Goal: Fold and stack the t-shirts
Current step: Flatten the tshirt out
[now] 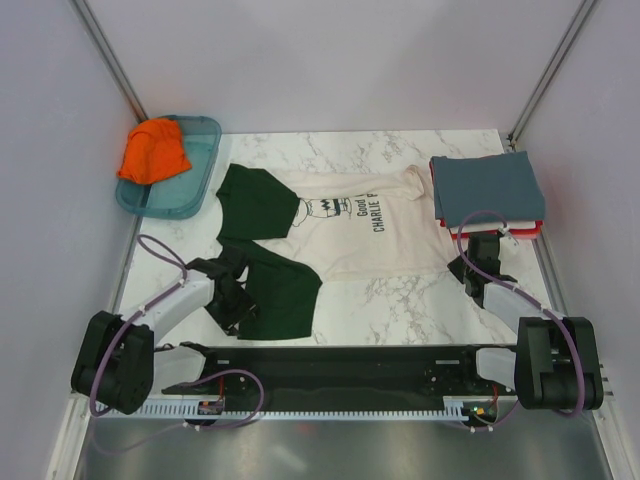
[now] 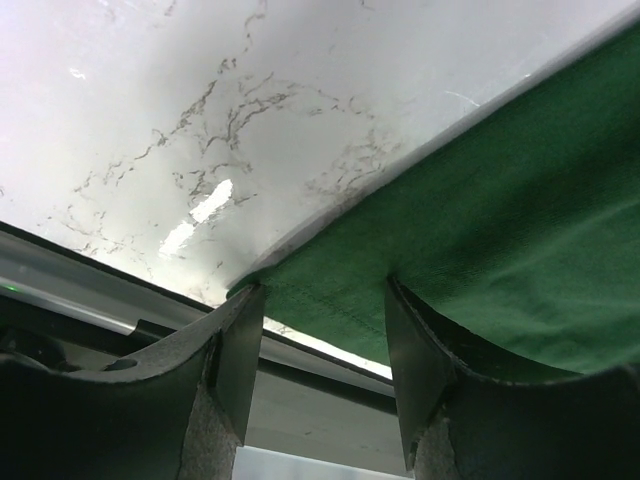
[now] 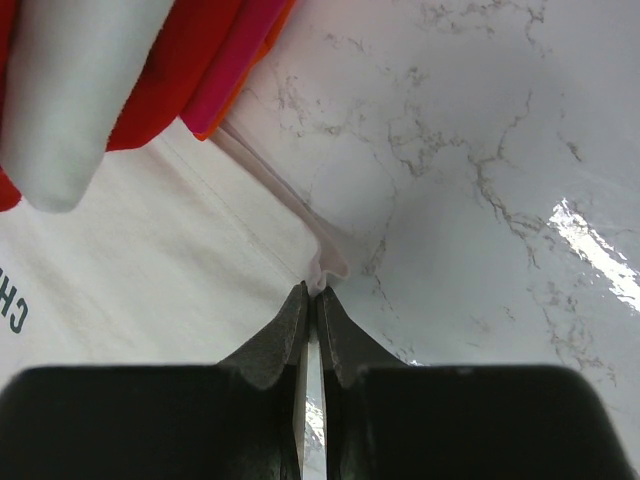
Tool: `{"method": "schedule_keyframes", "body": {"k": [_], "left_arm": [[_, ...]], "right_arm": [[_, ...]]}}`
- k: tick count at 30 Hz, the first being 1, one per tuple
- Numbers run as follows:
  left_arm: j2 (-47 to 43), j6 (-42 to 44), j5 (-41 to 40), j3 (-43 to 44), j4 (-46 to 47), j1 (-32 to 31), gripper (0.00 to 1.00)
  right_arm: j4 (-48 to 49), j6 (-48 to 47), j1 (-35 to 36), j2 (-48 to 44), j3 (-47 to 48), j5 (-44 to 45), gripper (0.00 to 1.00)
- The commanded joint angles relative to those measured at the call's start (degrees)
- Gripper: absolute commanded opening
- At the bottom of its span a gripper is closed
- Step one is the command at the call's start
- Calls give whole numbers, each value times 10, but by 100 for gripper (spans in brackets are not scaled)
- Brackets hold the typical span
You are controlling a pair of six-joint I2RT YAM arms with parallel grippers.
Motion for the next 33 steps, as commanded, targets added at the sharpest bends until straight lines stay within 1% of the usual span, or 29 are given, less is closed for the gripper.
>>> {"method": "schedule_keyframes", "body": {"k": [1, 4, 7, 8, 9, 10, 14, 20, 21, 22, 25, 27, 28, 29, 31, 32, 33], "left_arm": [[21, -47, -37, 3, 4, -4, 58], [52, -44, -42, 8, 8, -5, 52], [74, -34, -45, 24, 8, -6, 37], [74, -31, -46, 26, 11, -6, 20], [69, -29, -51, 31, 12, -7, 6], [66, -24, -54, 34, 10, -7, 2], [39, -16, -67, 55, -15, -11, 2], [15, 4, -58, 89, -42, -12, 2], [11, 11, -58, 95, -45, -12, 2], [8, 16, -57, 101, -44, -12, 2], [-2, 44, -67, 141, -52, -12, 2], [-6, 61, -76, 186, -58, -12, 2], [-8, 80, -93, 204, -63, -11, 2], [-9, 88, -104, 244, -68, -11, 2], [-14, 111, -129, 283, -66, -11, 2], [-13, 118, -135, 324, -64, -10, 2], [-8, 133, -147, 345, -63, -9, 2]], "right_arm": [[14, 5, 1, -2, -6, -1, 12], [12, 4, 1, -4, -5, 0, 12], [10, 4, 1, -5, -4, 1, 12], [9, 4, 1, -6, -4, 1, 12], [9, 4, 1, -6, -4, 1, 13], [9, 3, 1, -5, -3, 2, 13], [8, 3, 1, -4, -3, 3, 12], [-2, 3, 1, -12, 3, -1, 12], [-6, 1, 1, -14, 9, -3, 11], [-8, -2, 1, -20, 11, -9, 0], [-16, -10, 5, -35, 25, -27, 0], [-29, -19, 9, -39, 48, -34, 0], [-49, -22, 9, -45, 55, -34, 0], [-56, -23, 30, -50, 63, -34, 0], [-66, -25, 41, -67, 85, -35, 0], [-65, -27, 55, -74, 92, -36, 0], [-66, -27, 66, -82, 111, -35, 0]]}}
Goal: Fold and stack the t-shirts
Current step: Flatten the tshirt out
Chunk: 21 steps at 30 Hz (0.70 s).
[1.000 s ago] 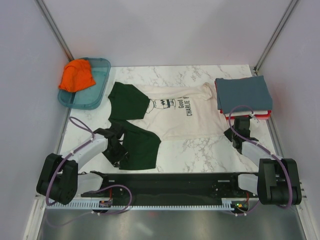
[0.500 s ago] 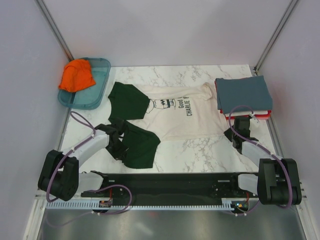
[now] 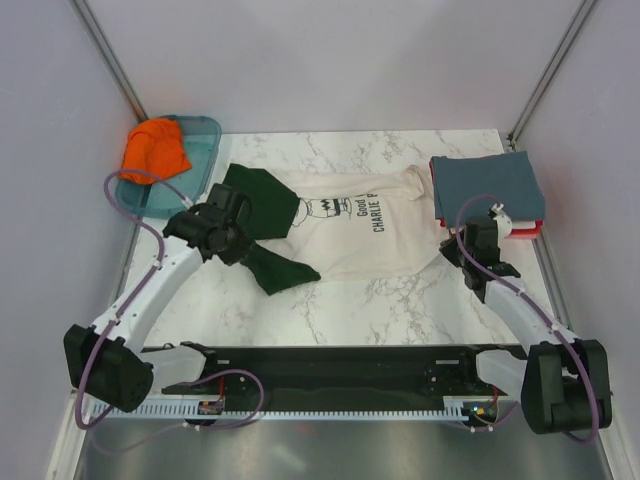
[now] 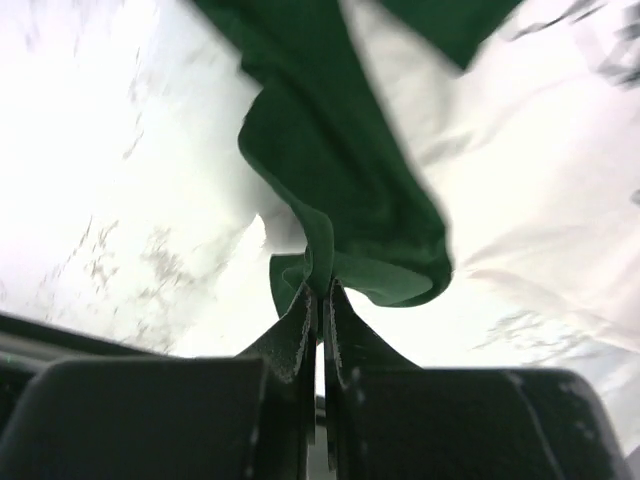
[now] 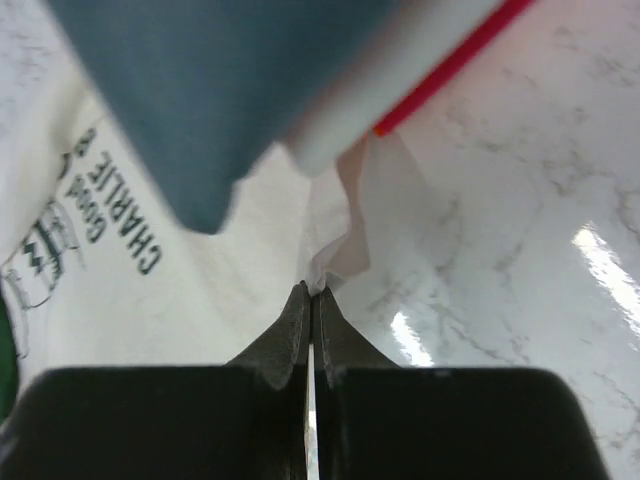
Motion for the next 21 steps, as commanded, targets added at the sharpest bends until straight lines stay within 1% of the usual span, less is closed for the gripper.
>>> {"method": "schedule_keyframes", "body": {"k": [1, 2, 3, 4, 5, 6, 7, 8, 9, 10, 11, 12, 13, 14, 15, 16, 17, 19, 21], "left_arm": [[-12, 72, -62, 96, 3, 3, 2], [-7, 85, -66, 132, 22, 3, 2], [-1, 95, -87, 152, 24, 4, 2], [12, 95, -104, 170, 26, 11, 2], [18, 94, -118, 207, 32, 16, 2], [27, 99, -117, 228, 38, 25, 2], [44, 103, -108, 248, 43, 47, 2], [57, 106, -96, 291, 53, 61, 2], [82, 113, -65, 337, 59, 89, 2], [102, 118, -44, 364, 60, 104, 2], [118, 124, -26, 392, 59, 116, 2], [135, 137, -1, 420, 57, 133, 2], [152, 143, 10, 478, 53, 140, 2], [173, 147, 17, 507, 49, 145, 2], [181, 154, 19, 535, 44, 149, 2], [184, 159, 20, 584, 44, 148, 2], [183, 164, 23, 608, 45, 148, 2], [177, 182, 33, 670, 54, 148, 2], [145, 205, 50, 687, 79, 148, 2]], "right_arm": [[-7, -13, 36, -31, 64, -3, 0], [-6, -14, 49, -27, 78, 3, 0], [-8, -17, 75, -9, 117, 14, 0], [-27, -16, 84, 3, 142, 18, 0], [-34, -13, 89, 15, 165, 16, 0], [-36, -12, 94, 38, 207, 12, 0], [-42, -7, 95, 49, 227, 5, 0], [-47, -8, 94, 60, 273, 4, 0], [-54, -14, 95, 81, 297, 5, 0], [-63, -20, 94, 94, 322, 6, 0], [-70, -28, 94, 105, 379, 7, 0], [-83, -36, 94, 130, 406, 5, 0], [-92, -44, 94, 140, 436, -2, 0], [-99, -61, 94, 149, 491, -9, 0], [-105, -69, 94, 159, 515, -15, 0], [-114, -75, 94, 160, 537, -22, 0], [-117, -80, 95, 158, 571, -32, 0], [-118, -93, 94, 141, 595, -43, 0], [-115, -102, 94, 108, 611, -47, 0]]}}
